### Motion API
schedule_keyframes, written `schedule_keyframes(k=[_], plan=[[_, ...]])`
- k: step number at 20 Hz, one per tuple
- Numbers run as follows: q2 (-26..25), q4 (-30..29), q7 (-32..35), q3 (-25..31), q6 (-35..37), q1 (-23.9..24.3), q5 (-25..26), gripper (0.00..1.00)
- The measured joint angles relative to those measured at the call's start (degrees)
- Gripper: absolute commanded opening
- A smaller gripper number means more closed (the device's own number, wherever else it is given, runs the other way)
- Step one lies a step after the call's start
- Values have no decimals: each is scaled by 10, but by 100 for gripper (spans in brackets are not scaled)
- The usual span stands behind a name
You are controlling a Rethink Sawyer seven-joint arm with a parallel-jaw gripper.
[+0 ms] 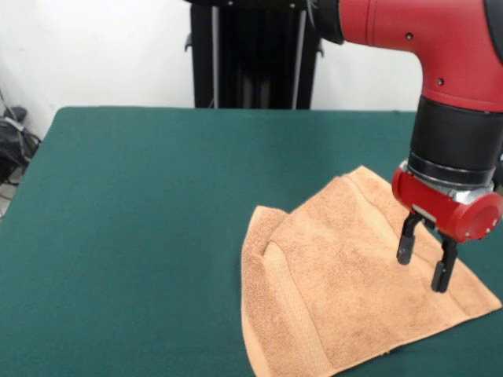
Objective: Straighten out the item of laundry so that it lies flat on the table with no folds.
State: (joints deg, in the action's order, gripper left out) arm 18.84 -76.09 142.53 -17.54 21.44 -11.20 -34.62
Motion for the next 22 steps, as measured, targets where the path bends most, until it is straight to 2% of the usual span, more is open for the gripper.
schedule_keyframes(k=[4, 5, 10, 17, 22], plan=[[5, 21, -23, 21, 45, 26, 72, 100], [7, 33, -45, 34, 73, 44, 112, 100], [9, 57, -130, 71, 131, 102, 207, 100], [11, 63, -224, 107, 135, 163, 273, 100], [28, 46, -233, 133, 135, 191, 288, 100]])
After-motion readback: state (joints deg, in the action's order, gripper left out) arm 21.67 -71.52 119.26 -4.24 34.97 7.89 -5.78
